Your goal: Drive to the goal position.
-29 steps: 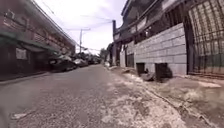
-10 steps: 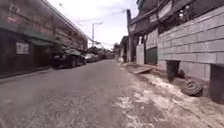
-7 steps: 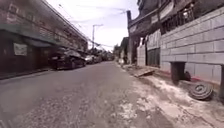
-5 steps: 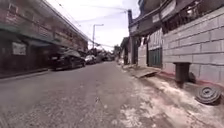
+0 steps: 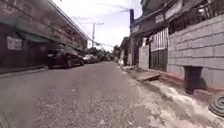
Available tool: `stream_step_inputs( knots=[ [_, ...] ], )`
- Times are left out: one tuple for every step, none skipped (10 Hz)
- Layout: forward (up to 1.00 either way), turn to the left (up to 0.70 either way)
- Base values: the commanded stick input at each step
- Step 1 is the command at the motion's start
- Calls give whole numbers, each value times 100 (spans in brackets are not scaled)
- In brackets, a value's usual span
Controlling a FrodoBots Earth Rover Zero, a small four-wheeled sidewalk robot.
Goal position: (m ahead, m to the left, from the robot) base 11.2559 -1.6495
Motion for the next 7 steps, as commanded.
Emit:
stream_step_inputs(
  knots=[
    [70,4],
    [70,4],
    [70,4],
    [70,4],
    [70,4],
    [70,5],
    [70,5]
  ],
)
